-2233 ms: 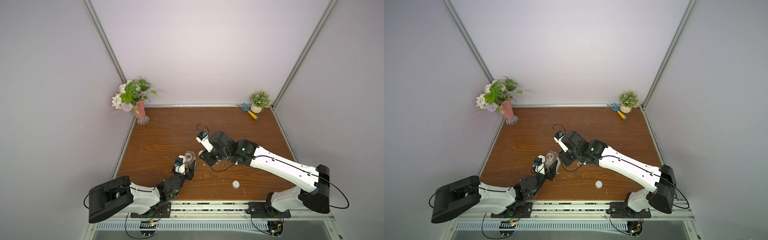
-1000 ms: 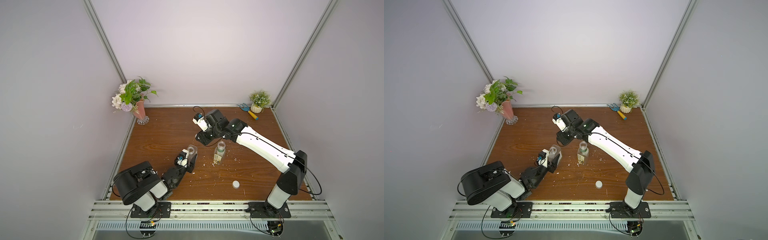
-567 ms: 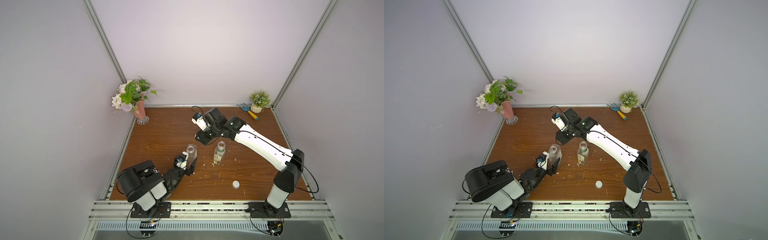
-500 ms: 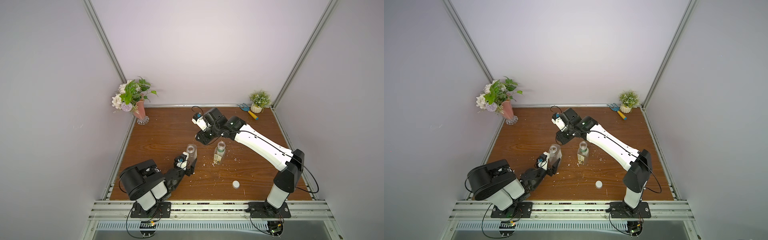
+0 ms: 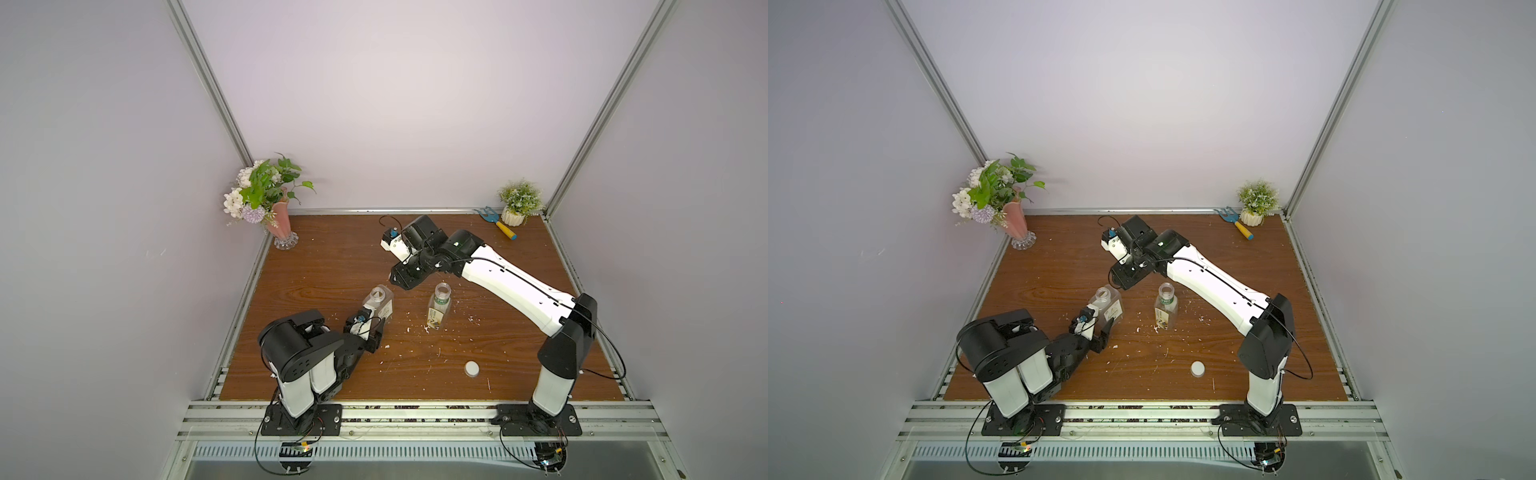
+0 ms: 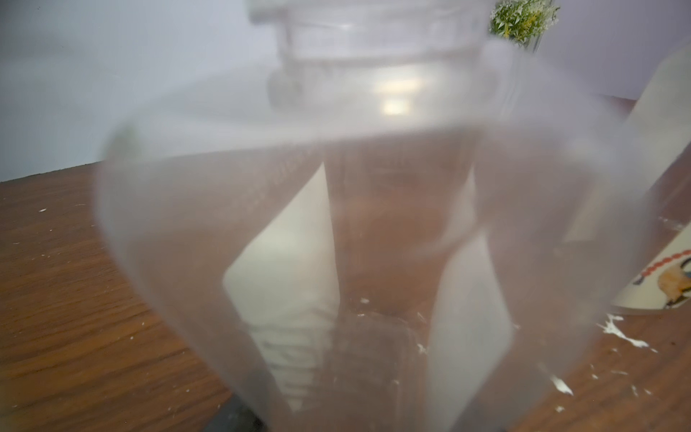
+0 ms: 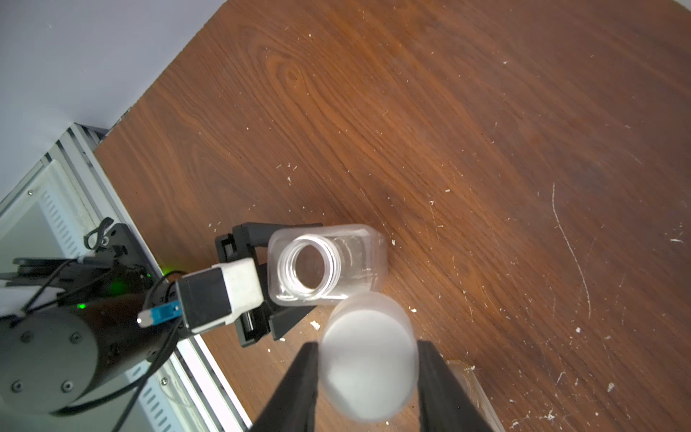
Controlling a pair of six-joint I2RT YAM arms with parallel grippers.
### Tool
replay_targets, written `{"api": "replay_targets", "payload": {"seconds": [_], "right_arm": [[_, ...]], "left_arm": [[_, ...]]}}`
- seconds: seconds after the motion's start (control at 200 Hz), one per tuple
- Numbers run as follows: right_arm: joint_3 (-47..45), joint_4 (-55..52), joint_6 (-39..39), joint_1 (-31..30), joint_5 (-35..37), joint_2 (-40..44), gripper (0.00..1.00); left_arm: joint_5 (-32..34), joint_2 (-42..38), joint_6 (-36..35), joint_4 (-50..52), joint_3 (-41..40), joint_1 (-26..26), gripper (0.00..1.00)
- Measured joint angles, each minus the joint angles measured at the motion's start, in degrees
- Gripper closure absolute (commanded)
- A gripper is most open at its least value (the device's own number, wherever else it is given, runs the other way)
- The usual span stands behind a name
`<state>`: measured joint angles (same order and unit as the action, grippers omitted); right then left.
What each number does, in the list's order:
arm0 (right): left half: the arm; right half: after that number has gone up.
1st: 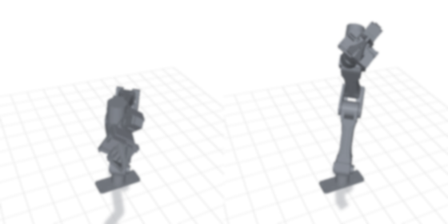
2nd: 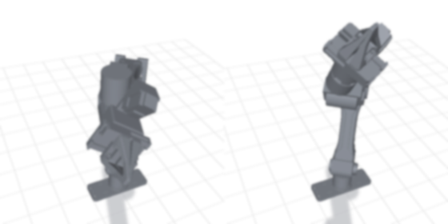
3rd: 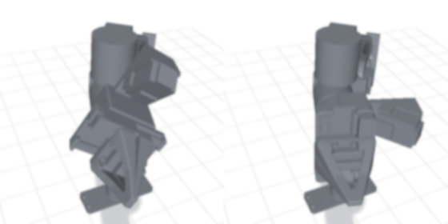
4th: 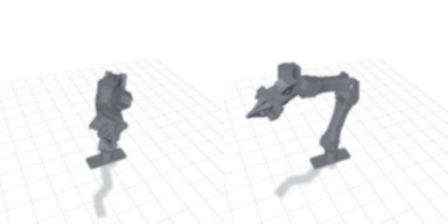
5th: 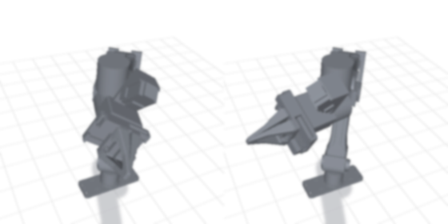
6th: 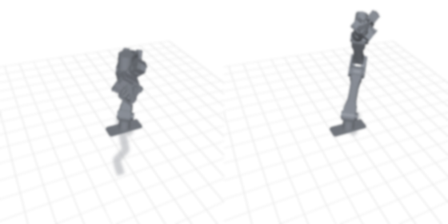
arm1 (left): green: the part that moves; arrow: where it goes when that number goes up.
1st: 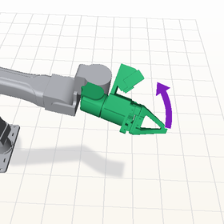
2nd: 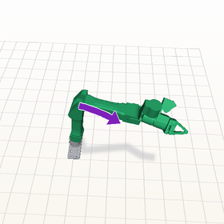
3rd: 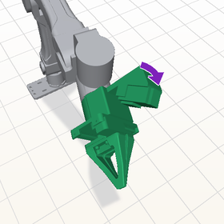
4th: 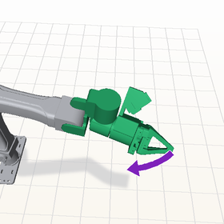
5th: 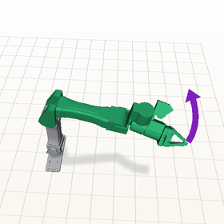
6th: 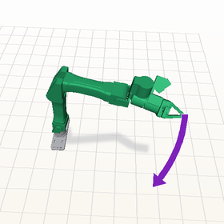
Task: Screw on the bottle caps
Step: Pick up the plastic bottle at the center of the board, then screw the bottle cap onto the plastic bottle.
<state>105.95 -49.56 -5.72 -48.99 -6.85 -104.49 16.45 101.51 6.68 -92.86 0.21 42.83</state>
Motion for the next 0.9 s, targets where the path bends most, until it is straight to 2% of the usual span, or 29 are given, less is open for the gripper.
{"api": "replay_targets", "payload": {"seconds": [0.22,0.42,0.655,0.901], "right_arm": [[0.0,-0.55,1.03,-0.07,-3.06,-0.92,0.73],[3.93,-1.88,2.38,-1.09,-4.22,-3.85,0.73],[10.8,-4.26,3.61,-4.0,-3.72,-9.53,0.73],[12.11,-5.92,4.48,-4.52,-1.51,-11.5,0.74]], "left_arm": [[-12.79,-0.92,1.11,-0.04,0.0,-7.3,0.33],[-20.61,-0.74,2.14,-0.04,0.85,-10.36,0.37],[-25.05,1.29,2.16,-0.68,3.13,-11.72,0.47],[-26.93,1.75,2.03,-0.76,3.61,-12.0,0.54]]}}
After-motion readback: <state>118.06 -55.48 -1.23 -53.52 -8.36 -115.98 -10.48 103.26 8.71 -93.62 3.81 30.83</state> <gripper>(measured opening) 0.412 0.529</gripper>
